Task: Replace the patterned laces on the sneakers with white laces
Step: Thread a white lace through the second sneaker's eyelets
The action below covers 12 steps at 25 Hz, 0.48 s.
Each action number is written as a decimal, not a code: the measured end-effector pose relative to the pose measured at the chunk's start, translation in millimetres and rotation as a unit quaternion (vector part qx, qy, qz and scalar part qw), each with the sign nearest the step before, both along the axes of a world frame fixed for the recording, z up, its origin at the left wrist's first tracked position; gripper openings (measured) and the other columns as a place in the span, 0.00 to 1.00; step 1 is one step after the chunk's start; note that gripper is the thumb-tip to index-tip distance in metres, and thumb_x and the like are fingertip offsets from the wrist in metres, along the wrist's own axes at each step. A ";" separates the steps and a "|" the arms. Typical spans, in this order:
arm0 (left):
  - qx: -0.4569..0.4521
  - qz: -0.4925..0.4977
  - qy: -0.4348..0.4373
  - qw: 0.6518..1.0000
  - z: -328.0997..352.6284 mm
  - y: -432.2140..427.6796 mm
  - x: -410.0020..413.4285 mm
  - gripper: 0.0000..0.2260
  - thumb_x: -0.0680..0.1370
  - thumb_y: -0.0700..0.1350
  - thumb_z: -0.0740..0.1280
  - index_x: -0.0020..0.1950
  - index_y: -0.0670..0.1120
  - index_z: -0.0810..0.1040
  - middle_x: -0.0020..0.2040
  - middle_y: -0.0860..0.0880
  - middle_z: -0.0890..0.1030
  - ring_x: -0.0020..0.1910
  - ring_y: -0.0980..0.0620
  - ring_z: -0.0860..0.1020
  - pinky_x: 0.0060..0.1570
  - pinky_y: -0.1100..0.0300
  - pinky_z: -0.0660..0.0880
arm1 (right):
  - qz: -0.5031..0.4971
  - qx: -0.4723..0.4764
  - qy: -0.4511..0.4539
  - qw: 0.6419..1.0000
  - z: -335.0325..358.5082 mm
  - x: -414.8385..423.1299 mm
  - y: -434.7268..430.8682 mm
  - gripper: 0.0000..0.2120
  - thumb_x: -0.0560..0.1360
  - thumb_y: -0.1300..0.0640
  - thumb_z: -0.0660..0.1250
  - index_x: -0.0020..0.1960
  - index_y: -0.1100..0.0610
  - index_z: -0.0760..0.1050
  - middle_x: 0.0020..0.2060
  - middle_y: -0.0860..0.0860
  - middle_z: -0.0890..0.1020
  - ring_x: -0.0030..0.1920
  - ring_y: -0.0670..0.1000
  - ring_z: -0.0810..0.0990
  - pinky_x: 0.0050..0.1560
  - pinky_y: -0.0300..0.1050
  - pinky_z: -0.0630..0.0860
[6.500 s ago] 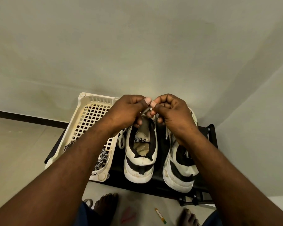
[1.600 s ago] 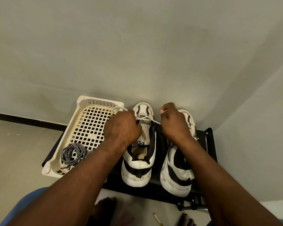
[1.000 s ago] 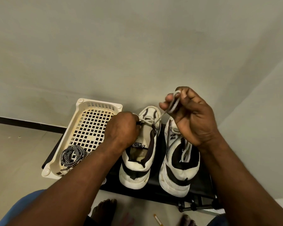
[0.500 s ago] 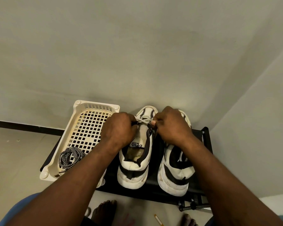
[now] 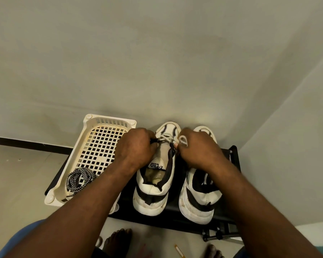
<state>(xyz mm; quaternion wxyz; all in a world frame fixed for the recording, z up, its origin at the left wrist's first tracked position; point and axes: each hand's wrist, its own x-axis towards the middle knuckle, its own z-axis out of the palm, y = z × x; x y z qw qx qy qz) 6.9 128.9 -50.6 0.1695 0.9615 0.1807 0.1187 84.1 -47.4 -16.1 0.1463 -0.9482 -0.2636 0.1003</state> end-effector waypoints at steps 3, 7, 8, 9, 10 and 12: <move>0.005 -0.002 -0.004 1.000 -2.3 0.2 0.6 0.09 0.78 0.54 0.69 0.56 0.55 0.86 0.50 0.51 0.86 0.48 0.45 0.83 0.43 0.57 0.75 | 0.010 -0.045 -0.019 0.999 -4.5 -1.6 11.0 0.08 0.80 0.52 0.65 0.54 0.53 0.81 0.49 0.55 0.84 0.47 0.58 0.80 0.44 0.46 0.73; 0.019 -0.003 -0.012 1.000 -4.9 1.0 1.8 0.09 0.79 0.52 0.67 0.55 0.54 0.85 0.49 0.49 0.85 0.47 0.44 0.83 0.44 0.54 0.79 | 0.019 0.110 0.075 0.991 5.2 3.4 6.6 0.09 0.82 0.50 0.68 0.46 0.53 0.81 0.45 0.49 0.83 0.47 0.52 0.80 0.47 0.47 0.73; 0.025 -0.005 -0.012 1.000 -5.2 -0.2 2.5 0.09 0.80 0.52 0.67 0.55 0.54 0.85 0.49 0.49 0.84 0.48 0.43 0.83 0.45 0.53 0.79 | 0.020 0.129 0.091 0.987 7.7 2.4 4.8 0.10 0.82 0.50 0.68 0.46 0.53 0.82 0.45 0.48 0.82 0.47 0.51 0.79 0.49 0.48 0.74; 0.030 -0.007 -0.009 0.999 -5.5 -1.9 3.6 0.09 0.80 0.52 0.66 0.55 0.54 0.85 0.49 0.49 0.84 0.48 0.43 0.82 0.45 0.52 0.79 | 0.020 0.133 0.095 0.986 8.7 1.6 3.0 0.10 0.82 0.49 0.68 0.46 0.53 0.82 0.45 0.48 0.80 0.47 0.50 0.78 0.51 0.49 0.74; 0.036 -0.009 -0.006 0.999 -5.0 -3.7 4.4 0.09 0.80 0.52 0.66 0.56 0.54 0.85 0.49 0.49 0.83 0.48 0.43 0.82 0.45 0.52 0.79 | 0.020 0.125 0.090 0.988 9.0 1.6 0.8 0.11 0.83 0.49 0.67 0.46 0.53 0.82 0.45 0.49 0.80 0.47 0.51 0.78 0.51 0.49 0.73; 0.042 -0.017 -0.007 0.999 -5.0 -4.0 4.7 0.10 0.81 0.53 0.66 0.56 0.55 0.85 0.49 0.50 0.83 0.48 0.44 0.82 0.45 0.52 0.79 | 0.020 0.091 0.058 0.994 9.6 1.3 -1.9 0.14 0.84 0.46 0.64 0.45 0.52 0.81 0.46 0.49 0.78 0.48 0.52 0.77 0.50 0.50 0.72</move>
